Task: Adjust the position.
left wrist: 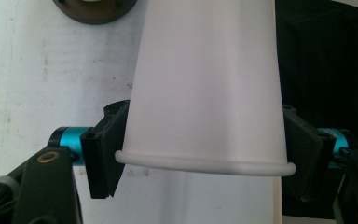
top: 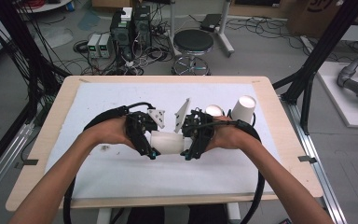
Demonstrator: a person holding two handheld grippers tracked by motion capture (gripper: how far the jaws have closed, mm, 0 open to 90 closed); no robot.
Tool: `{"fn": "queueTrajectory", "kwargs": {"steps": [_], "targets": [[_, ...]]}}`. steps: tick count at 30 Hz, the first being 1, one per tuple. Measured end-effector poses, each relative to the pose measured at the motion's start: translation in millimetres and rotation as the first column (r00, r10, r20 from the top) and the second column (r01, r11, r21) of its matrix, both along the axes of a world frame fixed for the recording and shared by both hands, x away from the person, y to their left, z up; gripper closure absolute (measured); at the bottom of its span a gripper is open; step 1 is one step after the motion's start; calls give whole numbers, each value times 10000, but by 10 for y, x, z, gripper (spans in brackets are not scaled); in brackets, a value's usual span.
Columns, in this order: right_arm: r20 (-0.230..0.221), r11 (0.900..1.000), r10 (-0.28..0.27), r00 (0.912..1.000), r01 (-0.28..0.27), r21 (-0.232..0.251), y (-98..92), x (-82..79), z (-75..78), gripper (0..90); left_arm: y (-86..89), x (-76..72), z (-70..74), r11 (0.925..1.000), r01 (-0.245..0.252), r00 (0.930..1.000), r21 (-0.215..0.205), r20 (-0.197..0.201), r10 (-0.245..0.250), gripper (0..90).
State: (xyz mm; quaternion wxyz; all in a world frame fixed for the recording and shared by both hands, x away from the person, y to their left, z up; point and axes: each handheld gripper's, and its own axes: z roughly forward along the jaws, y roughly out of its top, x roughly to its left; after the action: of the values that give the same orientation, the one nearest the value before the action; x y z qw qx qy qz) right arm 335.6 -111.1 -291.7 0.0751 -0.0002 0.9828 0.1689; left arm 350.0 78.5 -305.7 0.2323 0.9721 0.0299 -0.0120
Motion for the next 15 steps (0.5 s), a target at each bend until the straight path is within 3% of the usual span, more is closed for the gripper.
{"fn": "queueTrajectory", "kwargs": {"steps": [15], "targets": [[-51, 9989, 277, 9996, -278, -365, 110, -14, -85, 148, -43, -3, -25, 9995, 67, 9999, 299, -87, -64, 261]]}}
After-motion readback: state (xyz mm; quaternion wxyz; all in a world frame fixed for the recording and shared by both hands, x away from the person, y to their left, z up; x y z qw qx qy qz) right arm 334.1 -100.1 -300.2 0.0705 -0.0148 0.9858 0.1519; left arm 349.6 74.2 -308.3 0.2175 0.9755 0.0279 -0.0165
